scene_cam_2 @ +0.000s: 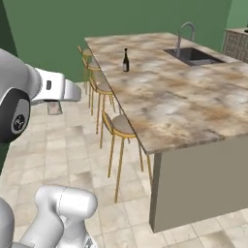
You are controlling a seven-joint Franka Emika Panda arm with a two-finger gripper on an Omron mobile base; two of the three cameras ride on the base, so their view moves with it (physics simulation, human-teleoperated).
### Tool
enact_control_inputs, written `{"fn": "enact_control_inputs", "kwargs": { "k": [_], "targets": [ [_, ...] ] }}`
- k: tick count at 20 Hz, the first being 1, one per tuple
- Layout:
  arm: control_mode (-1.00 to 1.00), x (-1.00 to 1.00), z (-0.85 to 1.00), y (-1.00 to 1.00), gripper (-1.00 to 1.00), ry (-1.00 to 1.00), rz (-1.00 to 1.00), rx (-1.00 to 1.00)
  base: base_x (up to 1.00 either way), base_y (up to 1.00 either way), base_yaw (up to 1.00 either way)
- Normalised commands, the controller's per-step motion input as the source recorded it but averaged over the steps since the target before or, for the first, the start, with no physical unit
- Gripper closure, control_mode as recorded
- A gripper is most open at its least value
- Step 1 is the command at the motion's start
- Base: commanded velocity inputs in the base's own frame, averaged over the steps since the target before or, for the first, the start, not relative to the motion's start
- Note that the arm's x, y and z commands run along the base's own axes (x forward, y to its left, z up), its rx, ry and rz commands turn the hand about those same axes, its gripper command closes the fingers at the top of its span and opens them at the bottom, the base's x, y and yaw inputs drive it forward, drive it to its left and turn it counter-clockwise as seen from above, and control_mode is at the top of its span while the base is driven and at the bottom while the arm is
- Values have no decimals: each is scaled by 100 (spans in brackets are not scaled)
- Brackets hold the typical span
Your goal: Get the candle and the wine from the cabinet and move them to the dining counter.
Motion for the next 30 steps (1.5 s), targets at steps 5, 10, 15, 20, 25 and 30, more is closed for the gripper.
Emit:
{"fn": "enact_control_inputs", "kwargs": {
  "k": [5,10,15,20,25,30],
  "targets": [
    [100,0,0,0,100,0,0,0,34,92,-54],
    [100,0,0,0,100,0,0,0,40,93,-54],
    [100,0,0,0,100,0,0,0,36,91,-53],
    [100,0,0,0,100,0,0,0,44,98,-52],
    [100,0,0,0,100,0,0,0,45,90,-46],
    [100,0,0,0,100,0,0,0,40,98,-38]
  ]
}}
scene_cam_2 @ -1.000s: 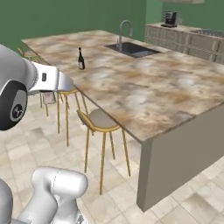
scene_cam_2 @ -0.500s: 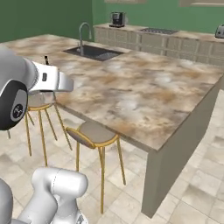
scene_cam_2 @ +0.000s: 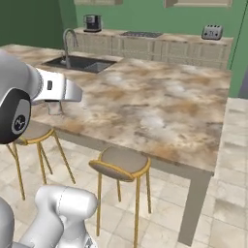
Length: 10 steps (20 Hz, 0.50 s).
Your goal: Get the candle and the wine from the cabinet and move them to the dining counter.
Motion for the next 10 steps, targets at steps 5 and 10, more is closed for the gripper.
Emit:
{"fn": "enact_control_inputs", "kwargs": {
  "k": [5,10],
  "targets": [
    [100,0,0,0,100,0,0,0,33,99,-38],
    [100,0,0,0,100,0,0,0,39,89,-38]
  ]
}}
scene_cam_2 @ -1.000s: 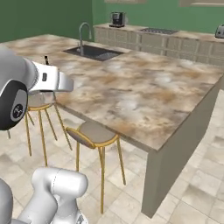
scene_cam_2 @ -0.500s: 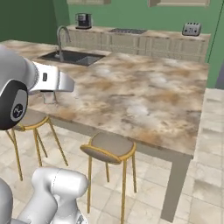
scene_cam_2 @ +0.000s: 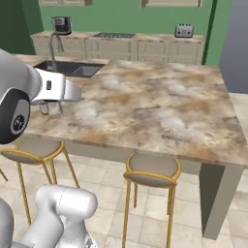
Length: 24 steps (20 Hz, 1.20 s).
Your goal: Get the candle and the wine from the cabinet and move them to the dining counter.
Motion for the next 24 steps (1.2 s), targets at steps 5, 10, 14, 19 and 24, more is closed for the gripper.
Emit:
{"fn": "enact_control_inputs", "kwargs": {
  "k": [5,10,14,19,24],
  "targets": [
    [100,0,0,0,100,0,0,0,37,47,-30],
    [100,0,0,0,100,0,0,0,62,38,-19],
    [100,0,0,0,100,0,0,0,52,53,-14],
    [100,0,0,0,100,0,0,0,34,45,-2],
    [100,0,0,0,100,0,0,0,38,49,0]
  ]
}}
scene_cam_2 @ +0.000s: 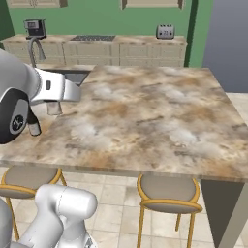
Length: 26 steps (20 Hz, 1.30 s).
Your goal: Get the candle and the wine from the cabinet and move them to the dining counter.
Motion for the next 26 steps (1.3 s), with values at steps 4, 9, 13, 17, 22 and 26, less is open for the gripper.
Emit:
{"fn": "enact_control_inputs", "kwargs": {
  "k": [4,9,13,17,22,26],
  "targets": [
    [100,0,0,0,100,0,0,0,36,36,0],
    [-100,29,-23,18,100,1,0,-1,29,22,0],
    [-100,100,-69,56,100,10,6,-5,0,0,0],
    [-100,100,-83,44,100,9,7,-2,0,0,0],
    [-100,100,-87,6,100,3,12,0,0,0,0],
    [-100,100,-80,4,100,3,15,0,0,0,0]
  ]
}}
